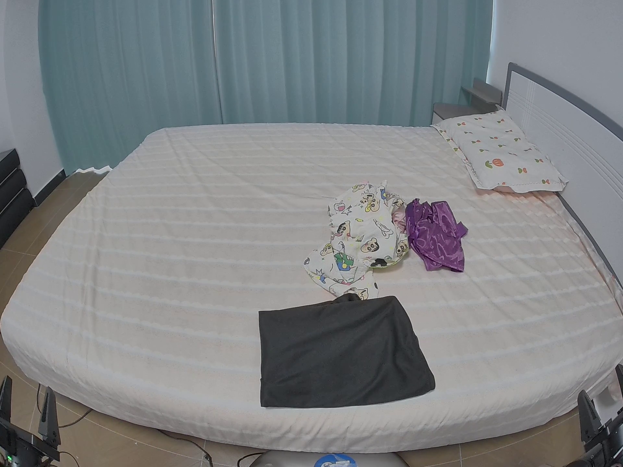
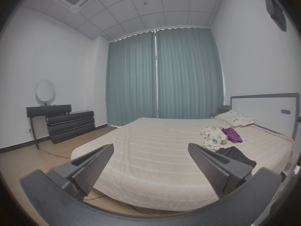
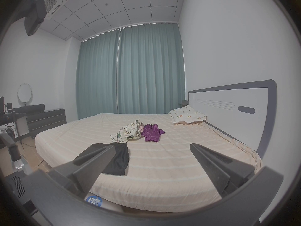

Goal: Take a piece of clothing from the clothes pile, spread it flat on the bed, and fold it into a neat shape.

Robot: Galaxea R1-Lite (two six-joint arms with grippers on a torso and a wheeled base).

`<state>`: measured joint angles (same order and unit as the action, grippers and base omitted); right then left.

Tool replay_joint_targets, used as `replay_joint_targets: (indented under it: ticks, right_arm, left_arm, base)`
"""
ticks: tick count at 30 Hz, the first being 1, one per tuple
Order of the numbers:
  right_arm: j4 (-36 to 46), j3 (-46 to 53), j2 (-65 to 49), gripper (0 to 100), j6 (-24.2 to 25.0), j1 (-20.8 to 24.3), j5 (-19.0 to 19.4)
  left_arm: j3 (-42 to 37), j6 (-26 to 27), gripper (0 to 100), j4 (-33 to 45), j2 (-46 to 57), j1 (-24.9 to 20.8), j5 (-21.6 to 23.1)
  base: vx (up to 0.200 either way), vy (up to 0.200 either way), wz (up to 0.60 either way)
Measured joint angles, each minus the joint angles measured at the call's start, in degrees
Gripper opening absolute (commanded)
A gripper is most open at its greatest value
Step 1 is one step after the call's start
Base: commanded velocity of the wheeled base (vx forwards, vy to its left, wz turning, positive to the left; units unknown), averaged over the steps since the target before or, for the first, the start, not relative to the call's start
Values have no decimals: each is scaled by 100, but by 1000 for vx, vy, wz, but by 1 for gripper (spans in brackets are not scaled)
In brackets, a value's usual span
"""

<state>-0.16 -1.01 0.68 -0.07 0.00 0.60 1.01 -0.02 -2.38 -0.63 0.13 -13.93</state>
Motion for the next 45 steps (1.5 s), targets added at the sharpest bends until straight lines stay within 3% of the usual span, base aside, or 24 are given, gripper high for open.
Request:
replay_joint_targets:
  ticks: [3, 9, 16, 18, 45]
  right_arm:
    - [0, 0, 2, 100, 2, 0, 0]
    - [6, 0, 5, 100, 0, 0, 0]
    - [9, 0, 5, 100, 2, 0, 0]
    - [9, 0, 6, 100, 0, 0, 0]
    - [-9, 0, 16, 100, -82, 2, 5]
  left_arm:
    - [0, 87, 100, 2, 0, 2, -155]
    - [0, 396, 100, -46, -2, 0, -23]
    - [0, 212, 100, 134, -10, -6, 1325]
    - [0, 183, 100, 183, -11, -6, 1537]
    - [0, 12, 100, 256, -22, -2, 1393]
  base:
    - [0, 0, 0]
    - [0, 0, 0]
    - [0, 0, 0]
    - [0, 0, 0]
    - [0, 0, 0]
